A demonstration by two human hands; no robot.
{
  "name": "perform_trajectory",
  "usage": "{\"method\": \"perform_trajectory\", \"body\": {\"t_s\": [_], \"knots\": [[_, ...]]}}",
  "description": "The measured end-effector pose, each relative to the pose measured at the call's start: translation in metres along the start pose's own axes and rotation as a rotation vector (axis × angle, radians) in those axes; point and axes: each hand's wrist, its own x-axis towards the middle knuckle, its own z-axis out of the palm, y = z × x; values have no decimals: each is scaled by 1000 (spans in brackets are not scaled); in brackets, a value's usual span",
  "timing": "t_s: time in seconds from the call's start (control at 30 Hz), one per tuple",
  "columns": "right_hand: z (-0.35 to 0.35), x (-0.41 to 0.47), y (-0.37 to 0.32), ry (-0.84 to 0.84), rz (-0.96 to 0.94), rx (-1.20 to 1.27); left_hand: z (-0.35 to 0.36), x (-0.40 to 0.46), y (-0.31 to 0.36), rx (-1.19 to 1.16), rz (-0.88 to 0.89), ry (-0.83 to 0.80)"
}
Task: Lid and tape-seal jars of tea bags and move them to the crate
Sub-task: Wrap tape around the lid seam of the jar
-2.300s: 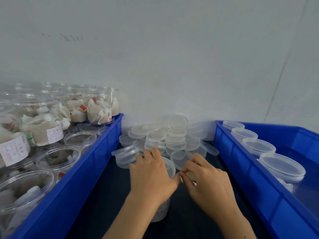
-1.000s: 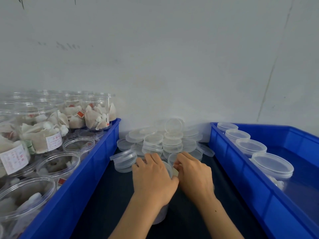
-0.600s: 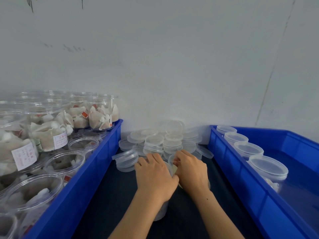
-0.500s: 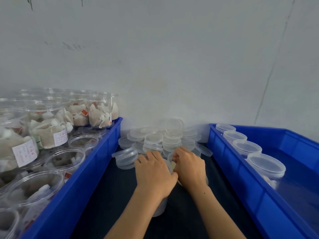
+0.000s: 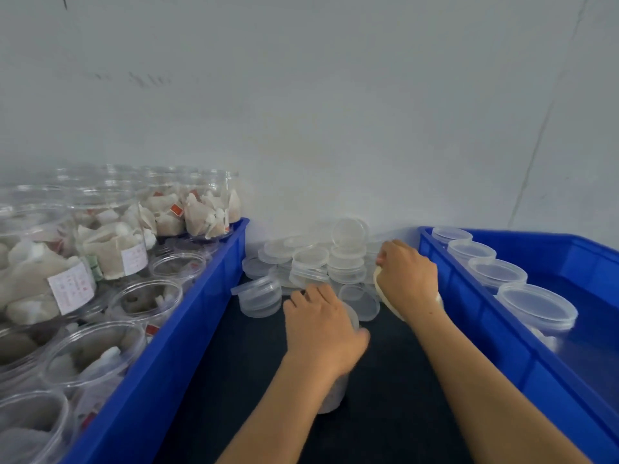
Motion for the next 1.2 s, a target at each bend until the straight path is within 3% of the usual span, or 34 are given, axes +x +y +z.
{"method": "perform_trajectory", "body": {"t_s": [0.23,0.53,0.73,0.9,1.03,1.13,1.2], "knots": [[-2,-4,-5,77,-184,86,2,5,-1,10,-14,31],[20,-69,11,87,-155,-58,4,4,2,-6,-44,83],[34,-107,12,-74,-268,9,5,4,2,2,-46,116],[46,-119,11,-280,-163,55,8,6,0,23,-37,160],[49,-121,8,-251,-168,-23,11,8,-1,38,-40,145],[46,-121,8,-192,-189,-60,4,8,-8,-65,-10,122],[44,-119,10,-170,-196,-41,1,4,-18,-290,63,166]]}}
